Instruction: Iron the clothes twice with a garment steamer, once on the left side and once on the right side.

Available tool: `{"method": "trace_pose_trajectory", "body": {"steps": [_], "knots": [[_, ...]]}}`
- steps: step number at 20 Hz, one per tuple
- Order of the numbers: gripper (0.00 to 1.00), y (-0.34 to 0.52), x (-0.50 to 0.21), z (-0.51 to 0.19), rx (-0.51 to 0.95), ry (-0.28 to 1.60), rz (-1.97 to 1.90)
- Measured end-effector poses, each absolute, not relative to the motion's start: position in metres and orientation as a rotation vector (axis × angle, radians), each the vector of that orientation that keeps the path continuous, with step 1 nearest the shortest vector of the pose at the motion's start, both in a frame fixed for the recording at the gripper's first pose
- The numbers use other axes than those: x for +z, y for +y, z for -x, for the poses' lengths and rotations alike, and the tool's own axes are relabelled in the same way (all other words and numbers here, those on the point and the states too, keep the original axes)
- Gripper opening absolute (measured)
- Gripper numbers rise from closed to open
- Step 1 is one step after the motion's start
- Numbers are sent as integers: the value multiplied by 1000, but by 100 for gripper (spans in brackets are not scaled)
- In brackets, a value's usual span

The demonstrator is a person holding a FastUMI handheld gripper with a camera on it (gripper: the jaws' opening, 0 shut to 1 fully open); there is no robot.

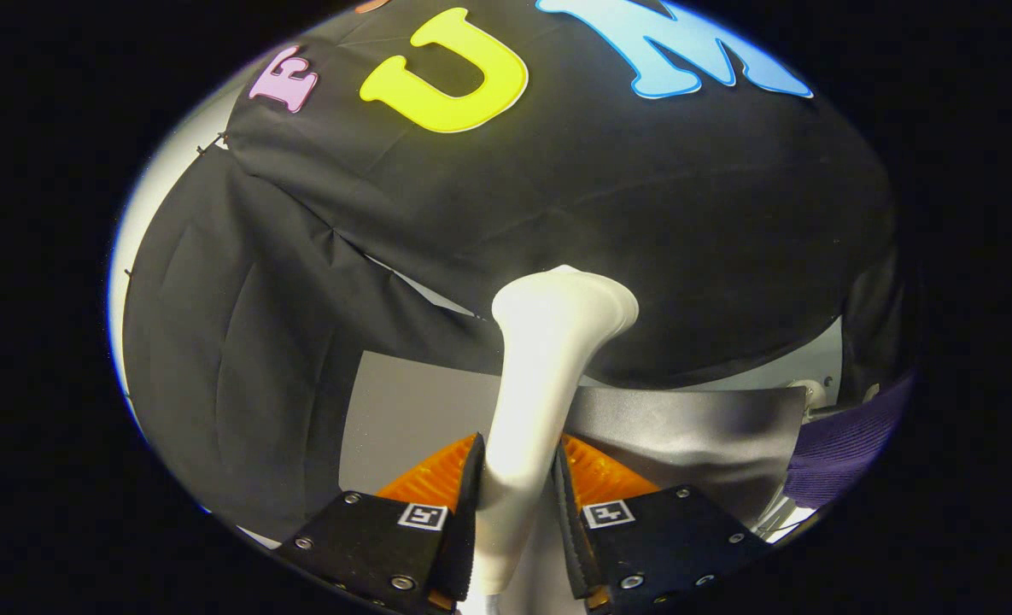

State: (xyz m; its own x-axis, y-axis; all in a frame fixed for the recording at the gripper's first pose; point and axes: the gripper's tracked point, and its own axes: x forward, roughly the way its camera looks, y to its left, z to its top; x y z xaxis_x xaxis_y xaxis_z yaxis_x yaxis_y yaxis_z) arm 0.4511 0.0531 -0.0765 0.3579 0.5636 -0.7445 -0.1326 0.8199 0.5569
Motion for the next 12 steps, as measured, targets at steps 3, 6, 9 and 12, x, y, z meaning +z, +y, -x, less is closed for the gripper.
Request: {"method": "trace_pose_trajectory", "body": {"steps": [3,6,9,12], "knots": [[38,60,-67,-433,503,1073,-412],[37,57,-44,-412,523,999,-398],[36,42,-20,-396,488,893,-380],[36,27,-1,-367,472,828,-357]]}}
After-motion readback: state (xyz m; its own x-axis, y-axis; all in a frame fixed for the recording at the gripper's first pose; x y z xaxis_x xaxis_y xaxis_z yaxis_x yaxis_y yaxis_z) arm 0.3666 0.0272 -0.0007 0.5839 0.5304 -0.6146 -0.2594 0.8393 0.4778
